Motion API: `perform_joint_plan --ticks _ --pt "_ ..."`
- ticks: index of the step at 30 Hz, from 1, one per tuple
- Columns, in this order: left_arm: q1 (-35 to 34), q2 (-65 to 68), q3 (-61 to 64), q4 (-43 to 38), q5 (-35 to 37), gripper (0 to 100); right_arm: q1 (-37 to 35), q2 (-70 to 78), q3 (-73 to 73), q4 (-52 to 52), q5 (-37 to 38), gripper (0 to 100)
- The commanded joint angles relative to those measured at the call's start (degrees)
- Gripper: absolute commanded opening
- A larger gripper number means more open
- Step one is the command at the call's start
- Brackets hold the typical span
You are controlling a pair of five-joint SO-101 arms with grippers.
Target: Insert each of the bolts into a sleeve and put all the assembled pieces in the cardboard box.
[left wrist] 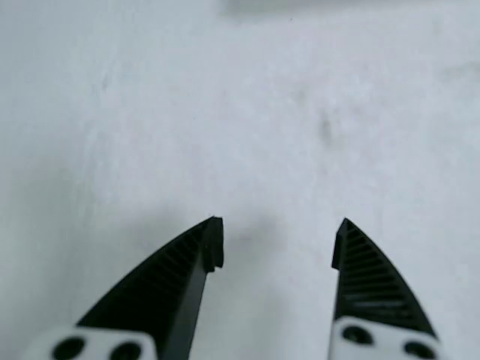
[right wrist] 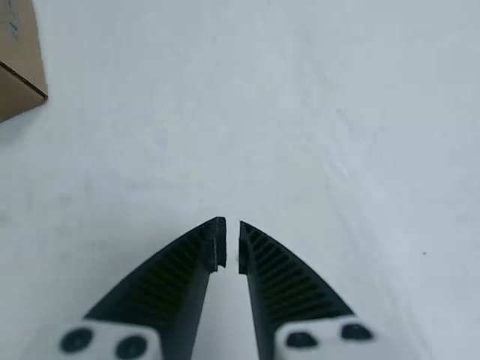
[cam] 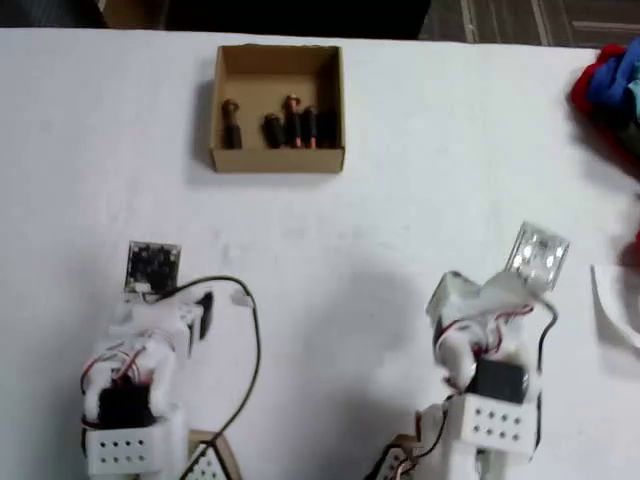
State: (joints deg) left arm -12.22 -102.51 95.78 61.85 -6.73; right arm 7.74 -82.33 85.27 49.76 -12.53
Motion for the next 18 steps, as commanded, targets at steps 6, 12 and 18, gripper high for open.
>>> perform_joint_plan --ticks 6,12,18 --pt "-0.26 -0.26 1.36 11.08 -0.18 25 -1.1 -20.97 11.43 5.05 0.26 2.0" --pt "0.0 -0.18 1.36 11.08 -0.09 25 -13.41 -16.48 11.87 22.2 -0.18 2.0" --pt "-0.18 -0.18 1.36 11.08 -0.09 25 -20.53 -18.07 11.87 21.85 -0.09 2.0"
